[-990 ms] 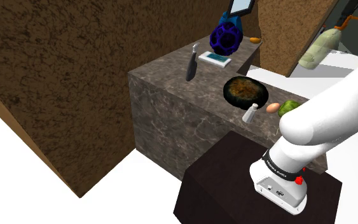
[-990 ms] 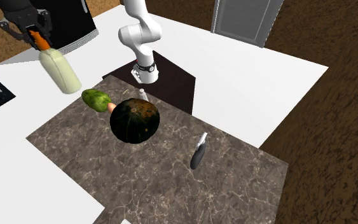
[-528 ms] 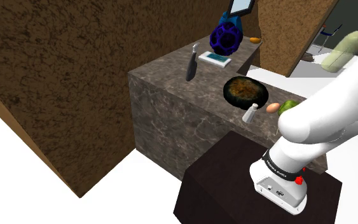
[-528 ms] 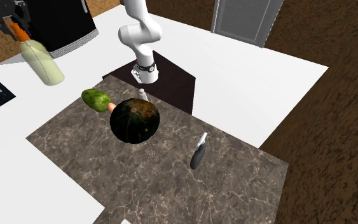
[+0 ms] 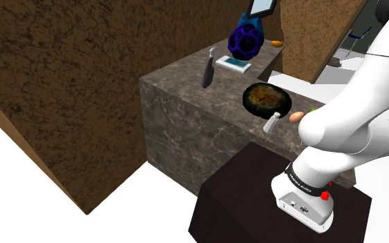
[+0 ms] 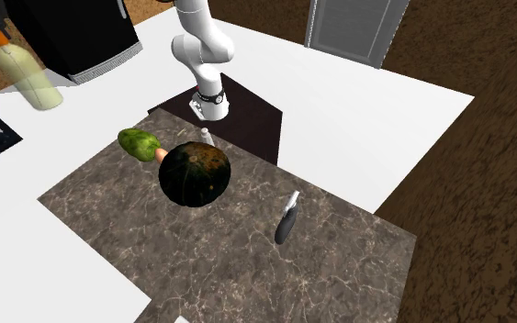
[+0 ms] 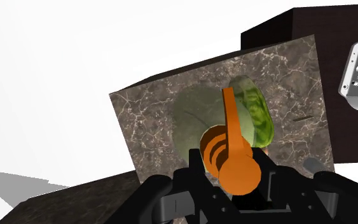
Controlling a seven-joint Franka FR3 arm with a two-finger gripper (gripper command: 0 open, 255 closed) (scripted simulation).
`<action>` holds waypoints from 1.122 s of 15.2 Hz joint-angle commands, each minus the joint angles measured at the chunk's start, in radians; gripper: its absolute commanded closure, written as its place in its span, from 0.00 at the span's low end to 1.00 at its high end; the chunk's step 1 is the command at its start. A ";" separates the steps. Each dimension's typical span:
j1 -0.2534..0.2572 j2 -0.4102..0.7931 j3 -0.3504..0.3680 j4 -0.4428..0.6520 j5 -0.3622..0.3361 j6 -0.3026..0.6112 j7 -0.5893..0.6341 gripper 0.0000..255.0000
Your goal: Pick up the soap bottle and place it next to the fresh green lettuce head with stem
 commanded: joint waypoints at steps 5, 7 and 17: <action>0.055 -0.058 -0.005 -0.135 -0.055 0.099 0.009 1.00; 0.080 -0.085 -0.003 -0.187 -0.081 0.137 0.022 1.00; 0.148 -0.189 0.013 -0.406 -0.172 0.300 0.080 1.00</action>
